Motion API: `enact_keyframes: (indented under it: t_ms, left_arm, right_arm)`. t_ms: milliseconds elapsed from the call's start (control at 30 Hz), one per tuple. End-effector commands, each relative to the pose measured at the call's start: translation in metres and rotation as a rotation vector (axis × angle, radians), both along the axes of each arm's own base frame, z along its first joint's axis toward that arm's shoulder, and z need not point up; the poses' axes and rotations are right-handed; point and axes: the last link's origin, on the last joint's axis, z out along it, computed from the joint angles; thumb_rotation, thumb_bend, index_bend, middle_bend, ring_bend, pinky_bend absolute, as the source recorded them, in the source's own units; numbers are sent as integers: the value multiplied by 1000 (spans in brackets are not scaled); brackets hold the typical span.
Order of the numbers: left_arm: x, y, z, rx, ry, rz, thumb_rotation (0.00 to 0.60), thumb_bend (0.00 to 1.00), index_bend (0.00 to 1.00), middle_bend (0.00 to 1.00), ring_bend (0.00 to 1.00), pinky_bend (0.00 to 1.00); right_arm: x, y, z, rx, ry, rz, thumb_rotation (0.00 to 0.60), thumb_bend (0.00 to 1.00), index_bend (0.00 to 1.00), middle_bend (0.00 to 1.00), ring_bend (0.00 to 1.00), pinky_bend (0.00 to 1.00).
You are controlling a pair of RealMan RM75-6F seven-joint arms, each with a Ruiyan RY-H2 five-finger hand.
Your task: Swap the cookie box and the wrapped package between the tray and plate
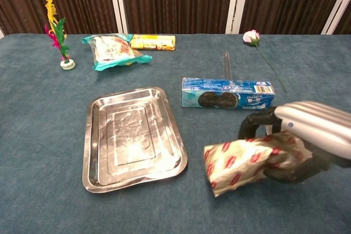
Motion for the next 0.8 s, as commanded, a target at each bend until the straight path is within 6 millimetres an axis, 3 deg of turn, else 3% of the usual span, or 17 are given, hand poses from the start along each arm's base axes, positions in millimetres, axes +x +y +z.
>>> enact_keyframes:
  t_ms: [33,133,267,400,467,567,700,800]
  left_arm:
    - [-5,-1,2,7,-7,15,600,373,0,0,0,20]
    - [-7,0,3,4,-13,20,600,375,0,0,0,21]
    - [-8,0,4,5,-17,20,600,374,0,0,0,23]
    - [-7,2,3,-5,-17,10,600,374,0,0,0,23]
    - [-7,3,3,-6,-12,5,600,374,0,0,0,23]
    - [-7,4,3,-6,-10,1,600,373,0,0,0,22]
    - [-8,6,3,-5,5,8,600,373,0,0,0,23]
    - [-9,6,4,-2,6,13,600,373,0,0,0,22]
  right_arm:
    - [5,-1,-4,113,-4,-35,600,178,0,42,8,110]
    - [4,-2,12,125,-28,-58,600,110,0,0,0,4]
    - [-5,-9,45,63,-98,-121,600,85,0,0,0,0]
    - [-7,-40,81,-38,-232,-213,600,84,0,0,0,0]
    - [-3,-58,88,-72,-262,-233,600,84,0,0,0,0]
    - [11,-91,83,-83,-232,-240,600,84,0,0,0,0]
    - [36,-135,53,-91,-116,-227,600,84,0,0,0,0]
    - [51,-155,28,-89,-55,-229,600,85,0,1,0,0]
